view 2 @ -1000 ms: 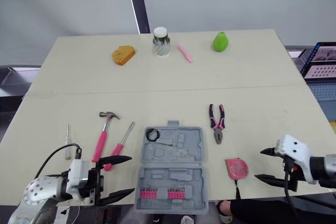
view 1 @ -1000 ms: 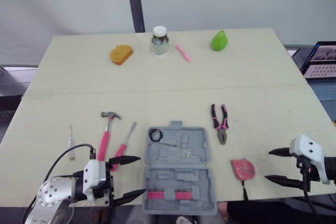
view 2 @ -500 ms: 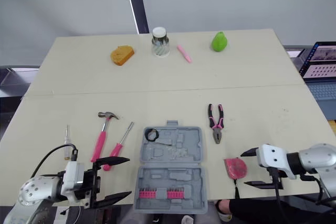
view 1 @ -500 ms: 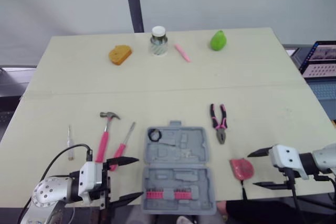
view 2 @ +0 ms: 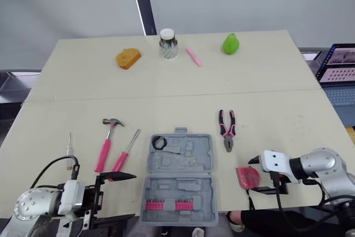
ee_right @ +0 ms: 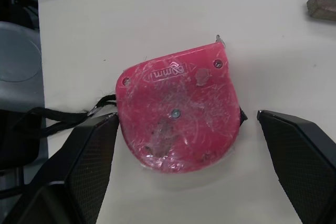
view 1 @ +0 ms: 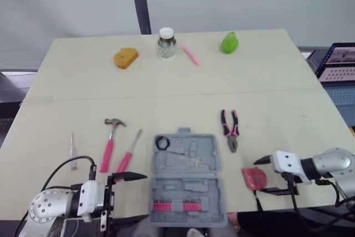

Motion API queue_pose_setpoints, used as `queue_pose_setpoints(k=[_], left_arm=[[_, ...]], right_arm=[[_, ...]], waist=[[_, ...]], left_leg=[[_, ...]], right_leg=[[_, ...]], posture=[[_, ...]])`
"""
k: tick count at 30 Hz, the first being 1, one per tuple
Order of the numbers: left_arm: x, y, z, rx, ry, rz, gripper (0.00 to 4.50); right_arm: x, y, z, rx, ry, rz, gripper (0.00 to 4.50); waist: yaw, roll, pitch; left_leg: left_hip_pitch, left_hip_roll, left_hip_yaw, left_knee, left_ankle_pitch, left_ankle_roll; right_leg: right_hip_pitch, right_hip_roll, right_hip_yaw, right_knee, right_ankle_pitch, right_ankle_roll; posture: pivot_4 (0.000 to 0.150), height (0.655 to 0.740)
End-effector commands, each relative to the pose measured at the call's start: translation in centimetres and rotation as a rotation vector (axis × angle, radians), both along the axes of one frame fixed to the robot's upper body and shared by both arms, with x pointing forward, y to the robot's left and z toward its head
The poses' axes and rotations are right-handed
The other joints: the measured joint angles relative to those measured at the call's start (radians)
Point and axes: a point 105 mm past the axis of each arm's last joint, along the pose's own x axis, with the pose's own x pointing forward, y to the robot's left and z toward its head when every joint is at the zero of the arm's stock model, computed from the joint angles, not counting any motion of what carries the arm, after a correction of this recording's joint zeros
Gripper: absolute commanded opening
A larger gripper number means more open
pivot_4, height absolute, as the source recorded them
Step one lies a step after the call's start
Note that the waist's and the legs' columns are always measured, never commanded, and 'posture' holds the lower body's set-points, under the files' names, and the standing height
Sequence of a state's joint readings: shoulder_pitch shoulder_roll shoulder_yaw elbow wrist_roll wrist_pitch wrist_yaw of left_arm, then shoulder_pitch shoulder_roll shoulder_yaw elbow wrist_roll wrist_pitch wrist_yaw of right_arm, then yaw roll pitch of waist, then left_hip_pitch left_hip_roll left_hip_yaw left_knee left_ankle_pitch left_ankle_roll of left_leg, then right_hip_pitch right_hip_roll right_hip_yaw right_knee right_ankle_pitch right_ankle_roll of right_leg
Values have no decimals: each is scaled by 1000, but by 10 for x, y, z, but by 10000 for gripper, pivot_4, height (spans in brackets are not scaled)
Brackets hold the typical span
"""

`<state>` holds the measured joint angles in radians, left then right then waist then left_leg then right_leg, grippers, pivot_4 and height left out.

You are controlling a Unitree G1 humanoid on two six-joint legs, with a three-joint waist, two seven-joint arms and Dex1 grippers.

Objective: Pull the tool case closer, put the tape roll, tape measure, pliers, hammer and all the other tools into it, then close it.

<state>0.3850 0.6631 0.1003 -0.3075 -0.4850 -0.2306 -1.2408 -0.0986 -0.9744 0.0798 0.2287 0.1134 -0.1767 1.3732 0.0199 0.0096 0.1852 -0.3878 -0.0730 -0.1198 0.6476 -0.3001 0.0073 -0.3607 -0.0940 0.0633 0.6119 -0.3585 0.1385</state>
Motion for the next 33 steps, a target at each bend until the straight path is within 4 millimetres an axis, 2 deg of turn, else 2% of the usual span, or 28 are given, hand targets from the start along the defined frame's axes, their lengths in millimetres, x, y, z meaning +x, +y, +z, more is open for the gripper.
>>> queue_pose_setpoints(k=[1,12,24,27,28,29,33], left_arm=[[-4,2,2,2,-16,5,45000],[-8,5,-1,5,-6,19,45000],[-6,4,-1,8,-10,17,45000],[-6,3,0,9,-10,16,45000],[-6,2,0,9,-10,16,45000],[-6,2,0,9,-11,16,45000],[-5,0,1,8,-10,16,45000]], right_arm=[[3,-1,2,-6,-18,11,44543],[1,6,-3,1,-9,51,44543],[0,5,-7,-5,-14,51,44543],[0,5,-7,-4,-18,54,36596],[1,5,-7,-4,-20,55,31789],[1,5,-7,-4,-21,54,29937],[2,3,-8,-6,-24,49,29937]], waist=[[0,0,0],[0,0,0],[-1,0,0],[-1,0,0],[-1,0,0],[-1,0,0],[-3,0,0]], left_leg=[[0,0,-1,0,0,0],[0,0,-2,0,0,-1],[0,0,-1,1,1,-1],[0,0,-1,1,1,-1],[1,0,-1,1,1,-1],[1,0,-1,1,1,-1],[1,0,-2,1,1,-1]], right_leg=[[0,0,0,0,0,0],[0,0,-3,1,-1,-1],[-1,0,-4,6,-1,-2],[-2,0,-3,7,-1,-2],[-2,0,-3,7,-1,-2],[-2,0,-3,8,-1,-2],[-2,0,-3,8,-1,-2]], posture=[[1500,7159],[1500,7159],[1500,7159],[1500,7159],[1500,7159],[1500,7159],[1500,7159]])
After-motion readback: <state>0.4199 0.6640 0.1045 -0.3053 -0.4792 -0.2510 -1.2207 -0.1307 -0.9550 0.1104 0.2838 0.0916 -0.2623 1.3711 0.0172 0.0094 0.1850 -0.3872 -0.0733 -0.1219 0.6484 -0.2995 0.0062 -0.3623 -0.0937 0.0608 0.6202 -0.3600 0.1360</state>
